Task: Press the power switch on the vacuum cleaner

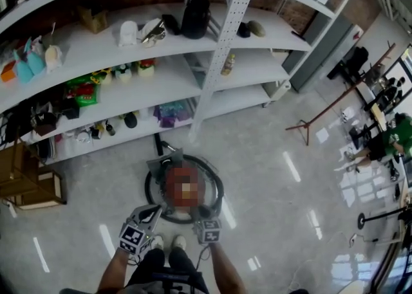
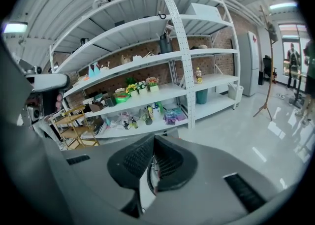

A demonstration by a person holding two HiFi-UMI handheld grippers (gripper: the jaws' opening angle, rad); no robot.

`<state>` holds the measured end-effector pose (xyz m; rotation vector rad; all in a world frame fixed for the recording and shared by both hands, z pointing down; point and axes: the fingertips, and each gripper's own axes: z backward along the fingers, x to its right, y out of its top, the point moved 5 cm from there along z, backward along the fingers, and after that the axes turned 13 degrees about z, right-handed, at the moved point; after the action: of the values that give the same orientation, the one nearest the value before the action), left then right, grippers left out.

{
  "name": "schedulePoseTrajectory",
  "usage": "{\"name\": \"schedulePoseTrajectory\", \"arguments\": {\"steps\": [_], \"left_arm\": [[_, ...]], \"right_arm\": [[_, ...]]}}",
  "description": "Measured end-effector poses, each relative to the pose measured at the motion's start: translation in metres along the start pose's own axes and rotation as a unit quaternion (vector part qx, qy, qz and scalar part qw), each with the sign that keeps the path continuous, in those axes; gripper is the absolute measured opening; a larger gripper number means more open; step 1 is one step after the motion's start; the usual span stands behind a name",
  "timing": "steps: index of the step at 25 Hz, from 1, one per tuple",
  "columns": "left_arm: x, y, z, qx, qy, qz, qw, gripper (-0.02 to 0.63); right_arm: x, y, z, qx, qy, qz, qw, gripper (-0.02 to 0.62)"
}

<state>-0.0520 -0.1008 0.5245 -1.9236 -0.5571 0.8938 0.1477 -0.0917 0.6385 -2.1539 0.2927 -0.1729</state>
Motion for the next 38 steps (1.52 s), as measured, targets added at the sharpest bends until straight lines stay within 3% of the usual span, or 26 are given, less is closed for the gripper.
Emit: {"name": "schedulePoseTrajectory", "arguments": {"steps": [13,30,38], "left_arm": [[0.016,0.065,0.01,0.038,-0.012,-0.029,0.9988,0.008],[0.038,0.081,0.02,0.058,-0.02,-0.049,0.9969,0.008],[0.045,0.095,0.027,0.08,-0.019,-0.061,0.9948,0.008]], "right_arm": [[0.007,0.05,0.033,0.029,-0.029,-0.003,0.999,0.012],[-0.002,0.09,0.077,0.091,-0.035,0.021,0.995,0.012],[-0.005,0.131,0.113,0.122,-0.047,0.035,0.991,0.012]]}}
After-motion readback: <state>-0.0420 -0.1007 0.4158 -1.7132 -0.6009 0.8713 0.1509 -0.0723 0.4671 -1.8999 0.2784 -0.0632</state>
